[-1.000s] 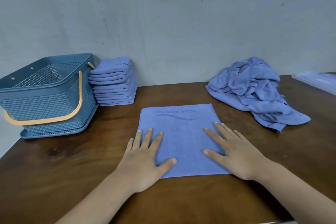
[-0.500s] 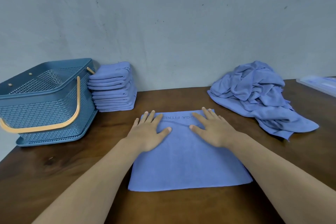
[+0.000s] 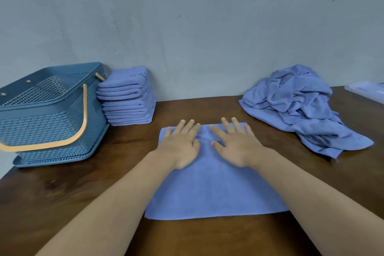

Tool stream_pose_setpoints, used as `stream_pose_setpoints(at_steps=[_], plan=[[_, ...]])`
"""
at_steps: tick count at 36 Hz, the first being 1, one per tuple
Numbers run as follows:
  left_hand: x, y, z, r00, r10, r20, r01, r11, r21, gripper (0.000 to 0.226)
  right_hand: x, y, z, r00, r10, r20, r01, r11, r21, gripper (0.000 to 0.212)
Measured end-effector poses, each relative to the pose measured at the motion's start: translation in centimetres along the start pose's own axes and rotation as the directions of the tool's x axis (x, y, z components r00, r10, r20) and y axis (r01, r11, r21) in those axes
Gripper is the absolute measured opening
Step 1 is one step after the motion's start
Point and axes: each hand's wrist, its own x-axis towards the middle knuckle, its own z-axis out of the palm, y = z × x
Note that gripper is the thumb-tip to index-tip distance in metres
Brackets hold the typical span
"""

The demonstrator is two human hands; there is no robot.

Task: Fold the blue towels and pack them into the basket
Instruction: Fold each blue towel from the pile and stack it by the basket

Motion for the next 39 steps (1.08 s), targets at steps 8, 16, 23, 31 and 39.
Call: stream_pose_setpoints(at_steps=[8, 16, 23, 31, 39], plan=[[-0.4, 0.4, 1.7, 0.999, 0.022, 0.045, -0.019, 0.998, -0.065, 0.061, 0.1, -1.0, 0.8, 0.997, -0.026, 0.072, 0.021, 0.997, 0.074, 0.066], [-7.3, 4.0, 1.4, 0.996, 0.057, 0.062, -0.052, 0.994, -0.093, 0.064, -6.5, -2.9, 0.1, 0.991, -0.118, 0.061, 0.112, 0.989, 0.099, 0.062], [-13.2, 5.0, 3.4, 0.998, 0.067, -0.008, -0.067, 0.996, -0.051, 0.069, -12.9, -3.9, 1.7, 0.994, -0.11, 0.01, 0.109, 0.991, 0.078, 0.066], [-16.3, 2.5, 3.5, 0.997, 0.07, -0.022, -0.071, 0.996, -0.059, 0.087, -16.5, -1.4, 1.6, 0.993, -0.115, 0.009, 0.114, 0.989, 0.097, 0.085], [-17.3, 2.1, 3.5, 0.946, 0.22, -0.239, -0.245, 0.966, -0.081, 0.07, -17.9, -1.4, 1.8, 0.943, -0.219, -0.252, 0.252, 0.962, 0.107, 0.065]])
